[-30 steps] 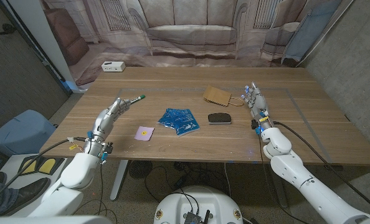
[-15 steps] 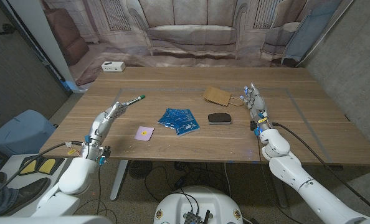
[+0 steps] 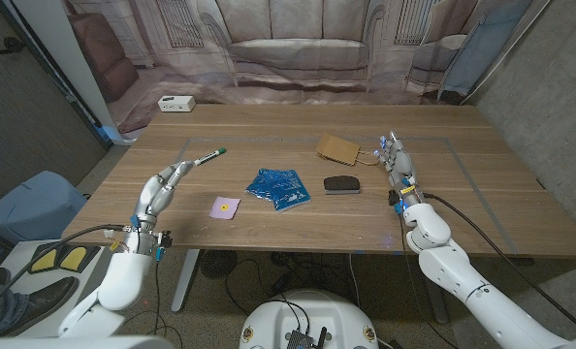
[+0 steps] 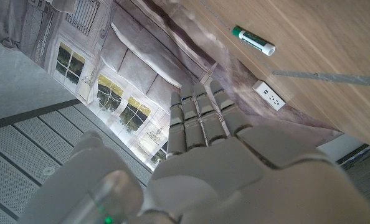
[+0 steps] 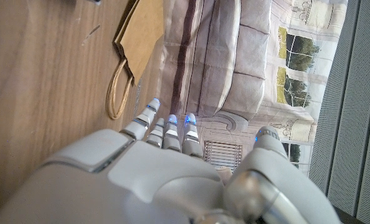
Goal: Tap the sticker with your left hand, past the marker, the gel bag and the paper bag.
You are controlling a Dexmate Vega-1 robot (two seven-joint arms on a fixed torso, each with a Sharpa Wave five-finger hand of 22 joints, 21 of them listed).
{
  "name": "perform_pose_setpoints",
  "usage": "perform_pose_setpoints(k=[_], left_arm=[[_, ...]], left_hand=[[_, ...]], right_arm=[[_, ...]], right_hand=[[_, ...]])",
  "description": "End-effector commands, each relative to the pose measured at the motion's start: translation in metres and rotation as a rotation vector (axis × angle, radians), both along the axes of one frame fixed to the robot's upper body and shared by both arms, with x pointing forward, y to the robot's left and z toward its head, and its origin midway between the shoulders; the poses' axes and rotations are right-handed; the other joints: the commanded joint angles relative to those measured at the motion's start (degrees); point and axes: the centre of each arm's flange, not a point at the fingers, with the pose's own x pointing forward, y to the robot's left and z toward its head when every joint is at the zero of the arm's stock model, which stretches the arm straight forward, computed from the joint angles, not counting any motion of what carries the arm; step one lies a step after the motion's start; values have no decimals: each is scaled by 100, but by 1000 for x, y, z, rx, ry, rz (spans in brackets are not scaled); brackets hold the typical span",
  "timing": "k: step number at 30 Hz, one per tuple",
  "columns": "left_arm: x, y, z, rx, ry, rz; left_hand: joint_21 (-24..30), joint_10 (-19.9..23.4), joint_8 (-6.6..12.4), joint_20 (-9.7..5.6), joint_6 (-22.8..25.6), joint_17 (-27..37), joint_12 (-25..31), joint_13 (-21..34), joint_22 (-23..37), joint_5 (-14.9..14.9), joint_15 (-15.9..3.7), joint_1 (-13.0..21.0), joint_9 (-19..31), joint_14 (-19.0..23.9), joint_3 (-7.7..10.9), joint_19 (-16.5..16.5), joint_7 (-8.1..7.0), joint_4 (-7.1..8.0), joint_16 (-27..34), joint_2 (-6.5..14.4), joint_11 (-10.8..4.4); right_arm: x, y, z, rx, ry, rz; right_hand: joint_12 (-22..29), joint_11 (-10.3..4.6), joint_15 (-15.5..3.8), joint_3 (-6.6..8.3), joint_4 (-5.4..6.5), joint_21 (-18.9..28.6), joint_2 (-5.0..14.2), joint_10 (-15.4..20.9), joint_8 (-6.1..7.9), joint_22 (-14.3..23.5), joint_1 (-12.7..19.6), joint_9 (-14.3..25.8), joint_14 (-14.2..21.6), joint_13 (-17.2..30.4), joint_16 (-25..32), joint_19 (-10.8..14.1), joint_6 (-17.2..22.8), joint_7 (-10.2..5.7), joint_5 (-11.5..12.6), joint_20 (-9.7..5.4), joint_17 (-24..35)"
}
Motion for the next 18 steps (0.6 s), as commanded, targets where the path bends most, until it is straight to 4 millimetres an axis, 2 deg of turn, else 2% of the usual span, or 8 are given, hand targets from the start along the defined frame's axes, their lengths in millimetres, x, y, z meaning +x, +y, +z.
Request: perform_pose_setpoints(k=[1,18], left_arm=[[-9,-5,4,100,-32,112],[-16,-14,16,283,-81,300]], left_hand=[[34,47,30,5,79,14,21,16,29,16,4,38,32,22,2,48,2,-41,10,-23,-12],[14,110,35,-1,198,14,14,15,30,27,-33,57,33,80,-1,89,-29,-54,-9,-10,-41]], right_arm=[[-4,2,-4,3,10,-3],[-9,2,-10,21,8,-18]], right_hand=[[-20,9,-2,9,-36,-6,38,45,-4,11,13,26,28,8,-15,65,49,-1,-5,-7,16],[-32,4,-10,8,-42,-45,46,43,-12,12,14,26,26,8,-23,70,57,1,-5,-4,13]])
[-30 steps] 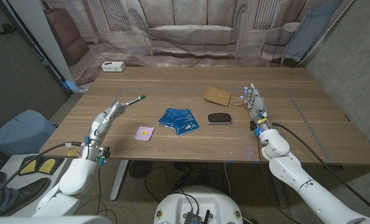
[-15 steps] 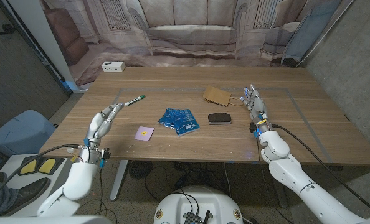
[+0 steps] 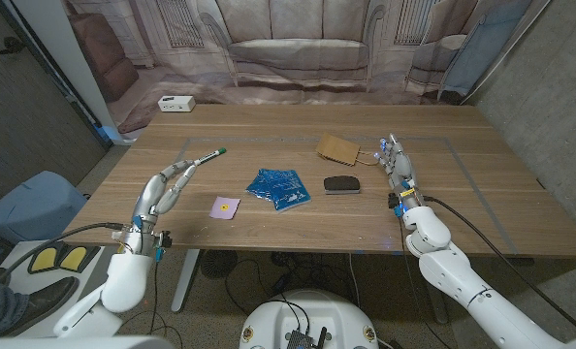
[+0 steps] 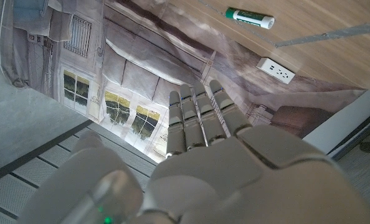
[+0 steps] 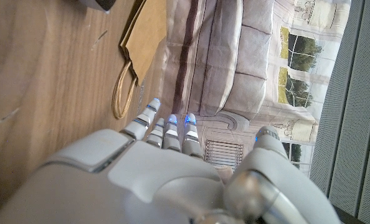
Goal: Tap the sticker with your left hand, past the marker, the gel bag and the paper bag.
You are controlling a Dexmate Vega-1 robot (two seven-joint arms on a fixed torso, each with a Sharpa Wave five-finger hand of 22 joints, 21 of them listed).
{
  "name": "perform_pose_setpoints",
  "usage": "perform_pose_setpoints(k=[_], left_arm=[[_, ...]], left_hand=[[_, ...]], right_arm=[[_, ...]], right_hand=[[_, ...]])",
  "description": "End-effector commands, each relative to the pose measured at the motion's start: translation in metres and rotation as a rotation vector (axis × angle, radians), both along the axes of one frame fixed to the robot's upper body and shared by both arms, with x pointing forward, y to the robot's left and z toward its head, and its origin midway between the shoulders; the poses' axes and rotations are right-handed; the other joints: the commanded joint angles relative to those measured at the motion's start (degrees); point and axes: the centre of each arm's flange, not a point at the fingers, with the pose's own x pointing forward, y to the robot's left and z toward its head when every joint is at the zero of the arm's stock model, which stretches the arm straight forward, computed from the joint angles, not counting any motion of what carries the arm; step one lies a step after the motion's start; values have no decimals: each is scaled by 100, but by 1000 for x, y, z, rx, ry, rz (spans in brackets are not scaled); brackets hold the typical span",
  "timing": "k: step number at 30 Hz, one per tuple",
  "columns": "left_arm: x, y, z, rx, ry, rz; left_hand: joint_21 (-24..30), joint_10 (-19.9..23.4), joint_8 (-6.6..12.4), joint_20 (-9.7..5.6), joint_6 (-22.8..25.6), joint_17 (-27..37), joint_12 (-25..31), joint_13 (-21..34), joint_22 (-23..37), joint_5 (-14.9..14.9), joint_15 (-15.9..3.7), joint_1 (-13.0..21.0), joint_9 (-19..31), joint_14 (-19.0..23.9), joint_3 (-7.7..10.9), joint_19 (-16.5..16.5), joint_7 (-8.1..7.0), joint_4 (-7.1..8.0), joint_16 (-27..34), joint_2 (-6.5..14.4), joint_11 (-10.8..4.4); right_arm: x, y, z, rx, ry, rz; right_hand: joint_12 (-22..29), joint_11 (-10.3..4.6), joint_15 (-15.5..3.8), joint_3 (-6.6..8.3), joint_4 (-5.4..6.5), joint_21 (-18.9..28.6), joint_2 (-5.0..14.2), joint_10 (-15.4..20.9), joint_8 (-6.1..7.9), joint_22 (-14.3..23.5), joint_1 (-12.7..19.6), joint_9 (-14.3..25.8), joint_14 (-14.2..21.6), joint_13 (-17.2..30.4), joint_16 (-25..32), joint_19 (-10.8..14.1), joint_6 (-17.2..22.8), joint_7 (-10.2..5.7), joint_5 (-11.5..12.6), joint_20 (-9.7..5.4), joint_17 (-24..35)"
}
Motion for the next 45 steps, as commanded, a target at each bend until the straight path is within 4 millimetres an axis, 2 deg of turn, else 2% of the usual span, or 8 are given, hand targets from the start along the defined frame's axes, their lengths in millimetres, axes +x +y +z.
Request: perform_pose_setpoints(k=[1,8,17,28,34,36,38,45], left_arm=[[-6,-6,6,149,-43,165],[-16,-12,5,197,-88,196],[-28,-15,2,287,-64,308],[-23,-15,6,371,-15,388],[-18,-18,12,407,-2,405],[-17,-20,13,416,1,410],[-16,-21,15,425,2,415],[-17,-28,20,472,10,454]], left_hand=[[13,82,33,-2,77,14,17,14,30,28,-4,58,33,58,22,93,-37,-31,-9,-9,5],[9,224,69,-15,287,13,39,13,30,38,-59,73,35,191,20,175,-85,-41,-1,11,-84],[0,222,72,-20,350,13,22,13,31,41,-71,80,36,183,19,192,-97,-45,-23,20,-101],[-72,64,22,-30,369,17,-79,14,33,46,-43,78,37,-5,12,102,-134,-44,-131,48,-105],[-196,-310,-69,67,345,28,-266,24,37,51,61,45,37,-527,-23,-165,-169,-36,-275,70,-77],[-233,-447,-38,131,508,32,-318,29,39,61,77,44,33,-772,-26,-303,-154,-34,-305,94,-57],[-248,-570,10,142,738,35,-354,32,41,69,102,41,28,-937,-32,-405,-190,-33,-301,113,-89],[-272,-989,85,149,1364,39,-425,39,44,98,101,21,13,-1469,-69,-751,-124,-32,-305,147,-156]], right_arm=[[-3,1,-5,16,-3,-9],[-2,4,-8,20,-2,-6],[4,7,-5,6,-8,6],[8,12,-6,13,-3,9],[7,11,-9,24,4,1],[8,11,-10,25,5,1],[7,11,-10,23,6,2],[6,10,-13,25,11,1]], right_hand=[[-32,9,-4,7,-43,-27,47,44,-13,6,14,26,27,8,-24,36,58,4,-5,25,12],[-37,15,-3,6,-44,-43,49,42,-17,7,13,26,27,9,-26,37,56,-1,-6,32,11],[-43,18,-6,3,-45,-60,50,36,-21,7,9,27,21,9,-31,43,58,-12,-6,33,11],[-49,16,6,1,-49,-83,54,34,-28,8,9,27,20,9,-35,50,54,-13,-6,38,10],[-53,17,17,-3,-48,-106,55,33,-29,8,3,27,6,9,-43,38,58,-12,-7,47,10],[-53,27,24,-4,-48,-115,56,35,-29,8,1,28,2,10,-45,34,61,-14,-7,48,10],[-55,25,35,-7,-48,-129,55,35,-29,9,-2,28,-10,10,-50,17,65,-16,-8,61,10],[-58,17,59,-12,-48,-152,52,34,-30,10,-8,28,-21,10,-56,4,73,-26,-9,89,11]])
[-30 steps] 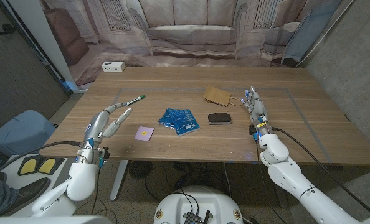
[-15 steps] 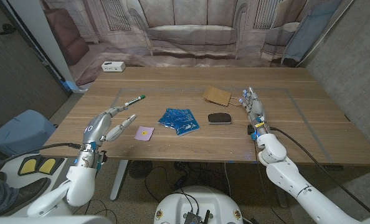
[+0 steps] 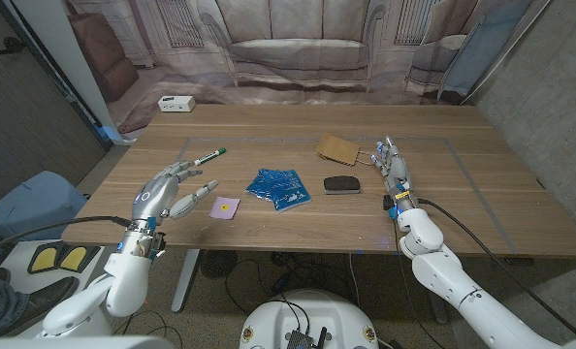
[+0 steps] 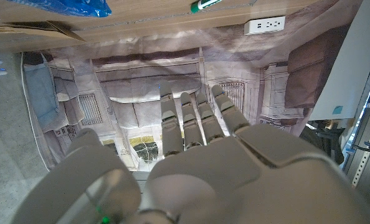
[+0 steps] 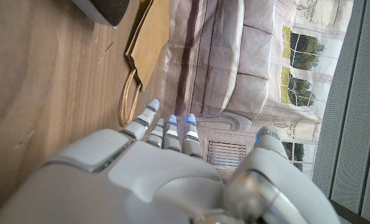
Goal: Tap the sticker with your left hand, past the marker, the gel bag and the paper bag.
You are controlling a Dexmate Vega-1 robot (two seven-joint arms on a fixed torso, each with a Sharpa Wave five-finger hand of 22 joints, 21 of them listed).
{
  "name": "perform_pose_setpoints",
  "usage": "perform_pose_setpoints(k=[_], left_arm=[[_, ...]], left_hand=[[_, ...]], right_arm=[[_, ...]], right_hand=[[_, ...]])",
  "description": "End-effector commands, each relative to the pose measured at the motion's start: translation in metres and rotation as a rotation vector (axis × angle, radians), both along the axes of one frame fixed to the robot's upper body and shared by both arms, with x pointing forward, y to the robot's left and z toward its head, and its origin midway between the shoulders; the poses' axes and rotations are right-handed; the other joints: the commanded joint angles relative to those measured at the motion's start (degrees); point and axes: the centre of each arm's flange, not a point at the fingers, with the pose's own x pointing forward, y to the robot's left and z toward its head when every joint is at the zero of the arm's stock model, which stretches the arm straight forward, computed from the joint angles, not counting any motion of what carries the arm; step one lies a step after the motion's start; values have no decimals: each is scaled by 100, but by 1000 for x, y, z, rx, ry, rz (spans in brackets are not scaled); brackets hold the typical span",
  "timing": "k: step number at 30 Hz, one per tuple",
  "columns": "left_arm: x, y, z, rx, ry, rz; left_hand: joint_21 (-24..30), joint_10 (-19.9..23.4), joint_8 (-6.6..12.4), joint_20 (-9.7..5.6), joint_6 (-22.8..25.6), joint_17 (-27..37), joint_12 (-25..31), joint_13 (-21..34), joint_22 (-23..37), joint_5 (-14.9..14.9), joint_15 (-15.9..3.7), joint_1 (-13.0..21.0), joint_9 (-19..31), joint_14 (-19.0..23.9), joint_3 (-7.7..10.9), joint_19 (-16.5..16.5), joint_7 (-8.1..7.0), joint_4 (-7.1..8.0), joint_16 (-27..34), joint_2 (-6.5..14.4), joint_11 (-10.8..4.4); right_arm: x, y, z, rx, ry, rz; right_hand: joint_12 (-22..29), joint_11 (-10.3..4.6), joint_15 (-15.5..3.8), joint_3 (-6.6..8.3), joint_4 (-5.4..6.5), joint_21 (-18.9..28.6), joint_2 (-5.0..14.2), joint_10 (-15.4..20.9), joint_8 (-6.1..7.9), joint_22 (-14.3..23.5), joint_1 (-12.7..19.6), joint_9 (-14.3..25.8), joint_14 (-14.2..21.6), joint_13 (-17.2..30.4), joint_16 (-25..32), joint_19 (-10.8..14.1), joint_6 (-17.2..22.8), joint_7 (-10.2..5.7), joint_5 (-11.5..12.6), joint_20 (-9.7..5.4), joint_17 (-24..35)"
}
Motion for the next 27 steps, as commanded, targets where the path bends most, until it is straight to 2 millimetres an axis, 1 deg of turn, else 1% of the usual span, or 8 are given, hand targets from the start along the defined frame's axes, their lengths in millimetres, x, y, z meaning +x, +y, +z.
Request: perform_pose_setpoints(k=[1,5,7,8,13,19,21,27], left_arm=[[1,-11,9,79,23,63],[1,-13,10,100,27,74],[1,-14,11,107,17,87],[0,-14,12,112,16,95],[0,-16,16,142,35,116],[3,-20,19,186,76,149],[4,-21,20,200,90,159],[6,-23,20,229,127,207]], left_hand=[[-23,-165,38,3,261,10,-23,23,14,56,-19,-13,-1,-235,-33,-171,26,9,-12,43,-25],[-51,-266,28,10,407,11,-18,21,15,67,-63,-53,-4,-427,-67,-403,45,24,-7,38,-73],[-46,-264,49,-2,537,12,0,19,16,72,-80,-100,-5,-461,-102,-474,44,41,11,12,-101],[-40,-265,54,-2,614,13,12,17,18,77,-143,-142,-6,-505,-133,-525,40,58,15,-7,-109],[-40,-320,52,28,754,14,14,12,21,98,-182,-239,-8,-636,-205,-667,51,95,8,-58,-167],[-46,-545,-17,46,776,15,-29,4,25,144,-180,-367,-8,-886,-305,-903,51,148,-9,-121,-184],[-39,-643,-72,47,704,16,-44,2,26,163,-170,-413,-8,-979,-339,-972,46,169,-10,-137,-200],[-32,-741,-111,45,676,15,-51,-1,27,187,-166,-463,-7,-1064,-378,-1057,-5,193,-1,-151,-184]], right_arm=[[-1,-1,-5,4,9,-3],[-2,-2,-8,7,11,-4],[-3,-3,-9,14,13,-5],[-3,-3,-10,10,13,-5],[-4,-4,-13,20,16,-5],[-5,-4,-14,22,20,-8],[-6,-4,-14,23,20,-8],[-6,-2,-14,20,23,-8]], right_hand=[[-23,20,57,11,-25,-47,52,37,-1,12,-9,28,-18,11,-12,-5,74,-29,-10,35,10],[-25,6,51,7,-25,-57,51,36,-1,12,-14,28,-15,12,-11,-3,77,-33,-10,37,10],[-26,6,59,7,-25,-61,51,35,-2,12,-15,28,-18,12,-12,-1,77,-33,-10,37,10],[-26,8,65,6,-25,-62,51,37,-1,12,-15,28,-18,12,-12,-1,80,-33,-10,37,10],[-26,-13,62,4,-24,-77,53,40,-2,13,-21,28,-28,13,-16,-4,85,-33,-10,36,11],[-27,-13,65,0,-21,-90,55,45,-1,14,-29,28,-36,13,-19,-4,92,-45,-10,36,12],[-27,-9,68,-2,-20,-96,54,45,-2,14,-32,28,-35,13,-18,-5,93,-44,-10,39,13],[-28,-9,71,-7,-18,-111,55,49,2,15,-41,29,-37,14,-19,-7,111,-49,-10,43,14]])
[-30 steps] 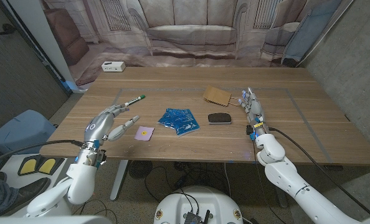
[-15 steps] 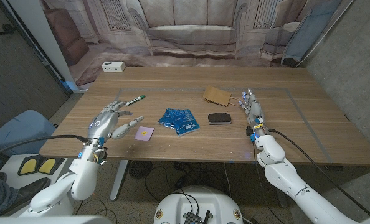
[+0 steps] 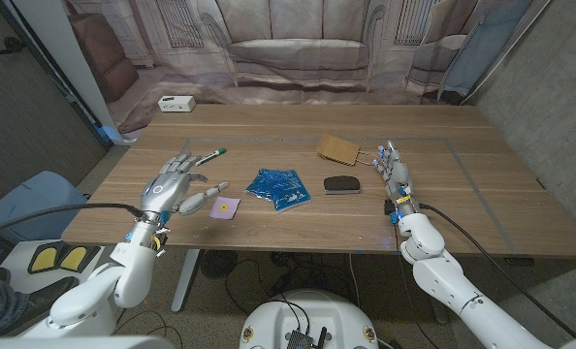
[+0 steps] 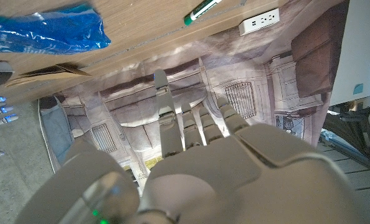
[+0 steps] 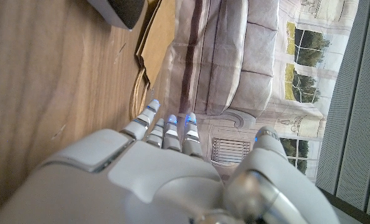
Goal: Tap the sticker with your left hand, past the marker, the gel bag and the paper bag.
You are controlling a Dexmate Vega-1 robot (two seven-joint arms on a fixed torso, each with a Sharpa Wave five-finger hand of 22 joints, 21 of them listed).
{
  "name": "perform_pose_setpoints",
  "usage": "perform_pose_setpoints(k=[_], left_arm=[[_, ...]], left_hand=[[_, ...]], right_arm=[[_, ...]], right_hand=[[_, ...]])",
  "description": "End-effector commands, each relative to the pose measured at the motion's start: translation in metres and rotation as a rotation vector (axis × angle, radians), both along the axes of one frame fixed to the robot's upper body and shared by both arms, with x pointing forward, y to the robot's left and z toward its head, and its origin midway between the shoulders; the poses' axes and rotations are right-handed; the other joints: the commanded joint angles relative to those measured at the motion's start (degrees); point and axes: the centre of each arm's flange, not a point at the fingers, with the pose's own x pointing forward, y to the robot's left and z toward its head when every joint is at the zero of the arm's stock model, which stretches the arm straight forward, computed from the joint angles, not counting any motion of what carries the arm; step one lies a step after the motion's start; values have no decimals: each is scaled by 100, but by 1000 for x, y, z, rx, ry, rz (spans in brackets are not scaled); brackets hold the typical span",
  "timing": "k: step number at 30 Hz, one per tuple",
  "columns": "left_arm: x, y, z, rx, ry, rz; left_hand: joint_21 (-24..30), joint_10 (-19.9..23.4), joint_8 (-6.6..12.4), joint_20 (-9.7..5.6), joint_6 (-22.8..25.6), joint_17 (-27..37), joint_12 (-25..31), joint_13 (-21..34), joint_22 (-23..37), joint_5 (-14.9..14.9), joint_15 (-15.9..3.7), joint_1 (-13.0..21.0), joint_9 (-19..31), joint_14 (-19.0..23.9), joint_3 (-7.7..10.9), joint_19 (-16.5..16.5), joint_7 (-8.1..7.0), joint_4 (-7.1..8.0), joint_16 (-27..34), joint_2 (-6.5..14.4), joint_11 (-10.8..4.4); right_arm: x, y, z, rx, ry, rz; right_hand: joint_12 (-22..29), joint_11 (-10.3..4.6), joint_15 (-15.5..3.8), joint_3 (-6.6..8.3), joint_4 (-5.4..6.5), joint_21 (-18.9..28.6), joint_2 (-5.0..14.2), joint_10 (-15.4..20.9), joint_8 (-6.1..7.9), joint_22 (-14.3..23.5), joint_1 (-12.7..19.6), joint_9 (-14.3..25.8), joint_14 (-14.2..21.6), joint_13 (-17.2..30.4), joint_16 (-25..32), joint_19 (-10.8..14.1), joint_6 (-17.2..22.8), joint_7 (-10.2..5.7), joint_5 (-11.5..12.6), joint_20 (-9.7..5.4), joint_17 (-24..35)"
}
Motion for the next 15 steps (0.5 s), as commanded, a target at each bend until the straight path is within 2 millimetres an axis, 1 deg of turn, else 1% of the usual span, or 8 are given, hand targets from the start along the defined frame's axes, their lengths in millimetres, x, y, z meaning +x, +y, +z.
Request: perform_pose_setpoints(k=[1,8,15], left_arm=[[1,-14,8,83,64,54],[5,-16,4,89,107,45],[11,-21,0,107,147,30]], left_hand=[[15,-84,-24,29,-43,16,-31,15,29,52,-16,-90,20,-84,-53,-76,-33,7,-3,-15,18],[35,-218,-93,55,-153,15,-38,12,29,84,-2,-132,22,-225,-92,-137,-65,29,-2,-23,-14],[43,-249,-83,56,-104,13,-28,10,29,98,7,-147,23,-249,-108,-163,-85,38,11,-23,-18]], right_arm=[[-1,0,-2,5,7,-4],[0,3,-3,6,10,-2],[0,4,-4,10,9,-3]], right_hand=[[-28,16,52,-7,-18,-6,24,30,2,15,-10,28,-18,14,-18,-9,49,14,-10,46,14],[-29,16,49,-10,-16,-17,26,30,3,16,-17,29,-22,15,-20,-4,60,8,-10,50,15],[-29,21,51,-14,-15,-31,27,37,1,16,-23,29,-24,15,-20,-2,63,10,-10,53,15]])
